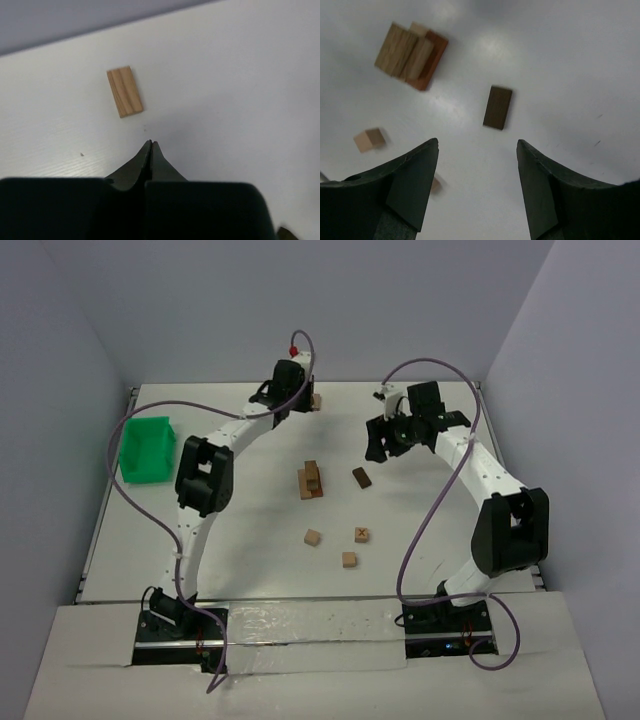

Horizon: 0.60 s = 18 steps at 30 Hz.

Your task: Build the wood block tower

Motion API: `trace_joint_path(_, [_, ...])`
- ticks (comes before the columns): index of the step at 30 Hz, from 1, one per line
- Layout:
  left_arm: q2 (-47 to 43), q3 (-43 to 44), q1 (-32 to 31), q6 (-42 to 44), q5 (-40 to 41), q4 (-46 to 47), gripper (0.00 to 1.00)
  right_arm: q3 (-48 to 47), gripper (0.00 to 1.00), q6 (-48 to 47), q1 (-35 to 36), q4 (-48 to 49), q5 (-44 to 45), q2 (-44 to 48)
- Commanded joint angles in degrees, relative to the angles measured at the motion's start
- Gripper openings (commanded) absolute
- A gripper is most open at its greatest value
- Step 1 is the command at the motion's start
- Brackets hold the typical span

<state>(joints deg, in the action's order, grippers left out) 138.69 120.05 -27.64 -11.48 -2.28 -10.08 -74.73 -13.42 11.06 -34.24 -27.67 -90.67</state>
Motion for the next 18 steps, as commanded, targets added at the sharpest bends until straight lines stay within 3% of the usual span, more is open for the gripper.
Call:
trace_joint_path(1, [-10.1, 0.8, 4.4, -7.3, -6.1, 4.4, 0.09, -11.7, 0.69, 20.8, 2.1, 7.9, 14.6, -7.6])
trace_joint_path(3, [-10.4, 1.5, 6.8, -8.7, -7.9, 2.1, 0.11, -18.9, 0.65, 23.2, 4.8, 5.3, 24.4, -13.0])
trace_joint_path(6, [-11.9, 1.8, 11.7, -12.2, -10.0, -1.3, 0.13, -37.8, 0.65, 27.3, 11.8, -3.0, 37.9, -25.4])
trace_joint_path(11, [-18.0, -8.2, 16.6, -14.8, -12.6, 0.2, 0.12, -61.6, 0.65, 28.4, 15.8, -11.0, 41.7, -42.2])
trace_joint_path(13, [-20.9, -13.1, 18.2, -15.2, -13.4, 1.4, 0.12, -66.0, 0.65, 29.1, 16.9, -10.9, 43.3, -47.3])
trace_joint_path(18, [-25.5, -19.9, 20.0, -16.2, -15.4, 2.1, 0.15, -61.9, 0.65, 32.3, 18.1, -2.9, 45.1, -48.2])
